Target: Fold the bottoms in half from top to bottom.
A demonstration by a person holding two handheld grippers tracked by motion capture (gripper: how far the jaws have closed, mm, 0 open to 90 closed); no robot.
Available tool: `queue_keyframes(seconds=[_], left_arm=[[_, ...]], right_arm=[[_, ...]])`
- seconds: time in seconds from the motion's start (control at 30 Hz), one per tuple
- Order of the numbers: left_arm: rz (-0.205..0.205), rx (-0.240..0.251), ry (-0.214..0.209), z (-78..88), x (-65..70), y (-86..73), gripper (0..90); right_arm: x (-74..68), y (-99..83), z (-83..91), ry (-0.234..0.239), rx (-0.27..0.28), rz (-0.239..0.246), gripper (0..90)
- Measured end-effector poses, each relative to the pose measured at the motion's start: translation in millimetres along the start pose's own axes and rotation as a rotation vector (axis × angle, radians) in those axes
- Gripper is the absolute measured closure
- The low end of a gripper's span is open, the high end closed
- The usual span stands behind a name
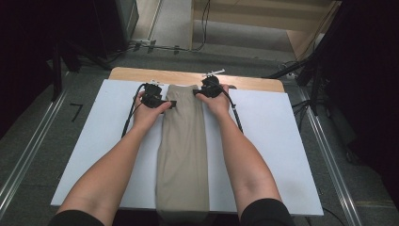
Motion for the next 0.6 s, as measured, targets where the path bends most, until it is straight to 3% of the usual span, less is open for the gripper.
queue_keyframes(seconds=[0.17,0.27,0.37,0.43,0.5,0.53,0.6], left_arm=[[-0.028,0.002,0.027,-13.3,-7.1,13.8,31.4],[-0.008,-0.001,0.016,-19.1,-9.6,20.7,35.0],[-0.039,0.003,0.012,-22.3,-6.9,21.8,43.2],[-0.003,0.004,-0.044,-22.9,-7.7,22.8,55.0],[0.019,-0.003,-0.072,-21.3,-9.9,24.4,67.0],[0.037,-0.001,-0.099,-19.7,-10.6,25.6,74.5],[0.030,0.011,-0.102,-14.6,-7.7,29.6,81.0]], right_arm=[[2.7,-1.2,-1.5,0.017,0.016,0.043,48.8],[-1.3,0.1,-3.3,0.009,0.015,0.072,53.9],[-1.4,-0.1,-3.8,0.040,0.026,0.036,63.6],[0.2,-0.9,-3.7,0.077,0.031,-0.012,73.9],[1.6,-2.7,-3.2,0.133,0.029,-0.068,79.8],[1.7,-2.4,-1.7,0.140,0.021,-0.076,81.1],[-0.6,-0.8,2.6,0.138,0.033,-0.064,81.9]])
Point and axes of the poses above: each handheld gripper's, and its own axes: z roughly backward along the jaws, y roughly out of its top, x roughly to its right, the point moved 1 cm from there along -z, roughly forward along the jaws, and after that the axes turned 8 degrees about z, right-handed, at the moved point
